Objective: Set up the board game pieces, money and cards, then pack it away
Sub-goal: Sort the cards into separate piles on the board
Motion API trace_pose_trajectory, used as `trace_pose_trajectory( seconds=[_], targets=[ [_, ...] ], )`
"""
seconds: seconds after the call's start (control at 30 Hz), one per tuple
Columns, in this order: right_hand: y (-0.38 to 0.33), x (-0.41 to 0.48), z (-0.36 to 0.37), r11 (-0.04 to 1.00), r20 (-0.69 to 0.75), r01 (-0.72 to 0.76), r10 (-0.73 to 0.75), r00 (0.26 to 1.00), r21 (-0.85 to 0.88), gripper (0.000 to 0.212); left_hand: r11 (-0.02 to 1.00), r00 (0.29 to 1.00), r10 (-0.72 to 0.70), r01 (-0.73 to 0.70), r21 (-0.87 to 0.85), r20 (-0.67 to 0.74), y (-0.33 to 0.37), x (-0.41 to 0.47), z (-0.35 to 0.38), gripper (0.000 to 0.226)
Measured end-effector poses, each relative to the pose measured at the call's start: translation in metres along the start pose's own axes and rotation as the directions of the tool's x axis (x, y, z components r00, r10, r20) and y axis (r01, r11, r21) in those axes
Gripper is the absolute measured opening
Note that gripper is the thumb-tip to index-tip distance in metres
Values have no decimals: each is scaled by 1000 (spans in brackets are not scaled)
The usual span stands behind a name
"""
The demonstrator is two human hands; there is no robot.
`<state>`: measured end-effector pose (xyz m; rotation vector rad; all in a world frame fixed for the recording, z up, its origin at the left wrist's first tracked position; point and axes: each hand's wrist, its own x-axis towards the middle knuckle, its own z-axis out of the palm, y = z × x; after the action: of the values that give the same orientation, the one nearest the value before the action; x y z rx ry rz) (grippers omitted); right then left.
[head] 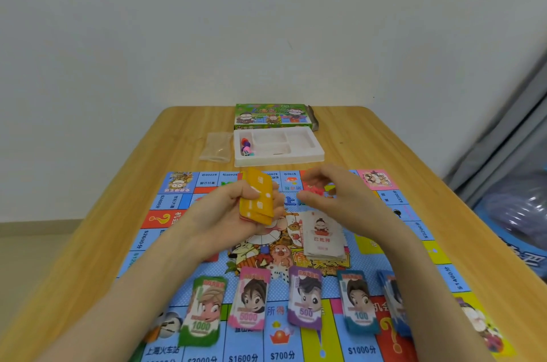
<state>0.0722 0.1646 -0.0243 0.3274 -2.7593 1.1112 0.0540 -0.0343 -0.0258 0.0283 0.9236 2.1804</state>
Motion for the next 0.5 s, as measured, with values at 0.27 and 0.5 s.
trace_pose_trajectory(
  seconds=[0.27,0.5],
  targets=[
    [-12,2,19,959,-112,76,-46,993,274,21,943,989,131,-104,317,-64,-5,-2,7,38],
    [-14,2,23,948,-192,128,-73,979,293,33,904,972,209,-149,401,-109,-8,-1,4,49]
  ],
)
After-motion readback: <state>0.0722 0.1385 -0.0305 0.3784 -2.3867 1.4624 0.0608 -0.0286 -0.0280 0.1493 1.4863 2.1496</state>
